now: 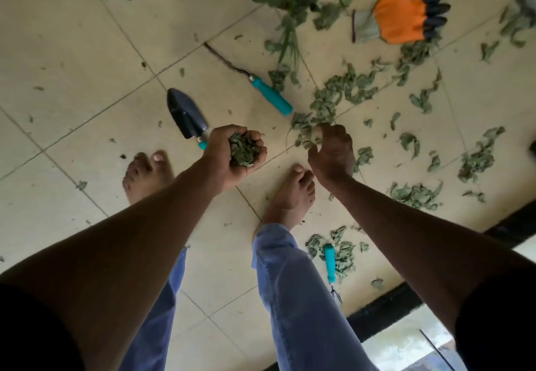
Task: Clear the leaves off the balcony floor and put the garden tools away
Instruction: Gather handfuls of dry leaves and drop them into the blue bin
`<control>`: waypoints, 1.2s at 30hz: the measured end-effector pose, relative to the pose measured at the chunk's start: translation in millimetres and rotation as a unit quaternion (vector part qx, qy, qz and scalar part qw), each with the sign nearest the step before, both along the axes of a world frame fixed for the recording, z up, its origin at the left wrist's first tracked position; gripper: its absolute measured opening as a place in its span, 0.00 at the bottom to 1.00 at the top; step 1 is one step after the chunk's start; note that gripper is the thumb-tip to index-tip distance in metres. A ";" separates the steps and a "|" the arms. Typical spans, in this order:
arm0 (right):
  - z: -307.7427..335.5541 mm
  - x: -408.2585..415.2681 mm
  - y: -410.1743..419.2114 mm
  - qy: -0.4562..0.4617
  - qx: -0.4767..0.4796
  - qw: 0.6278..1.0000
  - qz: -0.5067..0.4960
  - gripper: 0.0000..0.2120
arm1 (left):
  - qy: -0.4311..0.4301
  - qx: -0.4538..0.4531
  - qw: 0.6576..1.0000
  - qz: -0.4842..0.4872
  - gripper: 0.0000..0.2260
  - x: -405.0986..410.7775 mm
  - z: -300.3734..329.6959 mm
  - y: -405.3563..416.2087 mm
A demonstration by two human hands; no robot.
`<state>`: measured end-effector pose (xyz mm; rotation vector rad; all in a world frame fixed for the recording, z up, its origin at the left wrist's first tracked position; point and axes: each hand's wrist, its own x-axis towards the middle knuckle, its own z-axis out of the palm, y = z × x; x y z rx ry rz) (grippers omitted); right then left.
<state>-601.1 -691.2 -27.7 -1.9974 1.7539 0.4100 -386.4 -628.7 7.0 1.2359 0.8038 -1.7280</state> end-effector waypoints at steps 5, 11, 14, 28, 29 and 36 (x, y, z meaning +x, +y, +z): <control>-30.2 0.0 -7.7 0.002 0.010 0.997 0.072 0.38 | 0.002 -0.010 0.998 -0.055 0.12 -26.0 -13.9 0.9; -38.7 11.8 -2.7 0.002 0.029 0.991 0.130 0.38 | 0.011 -0.012 0.993 -0.114 0.12 -49.2 -21.1 3.8; -41.4 1.7 1.0 -0.040 0.026 0.989 0.137 0.27 | 0.018 -0.001 0.992 -0.125 0.12 -55.3 -23.0 6.7; 33.1 7.5 12.8 -0.313 -0.055 0.925 -0.207 0.11 | -0.031 0.009 0.985 -0.169 0.20 -73.5 -27.8 -29.9; 40.3 13.0 20.3 -0.314 -0.059 0.929 -0.187 0.12 | -0.041 0.002 0.981 -0.190 0.17 -76.7 -25.8 -32.3; 47.4 35.1 55.8 -0.151 0.047 0.987 0.019 0.16 | -0.022 -0.045 0.982 -0.184 0.12 -78.9 -29.2 -27.5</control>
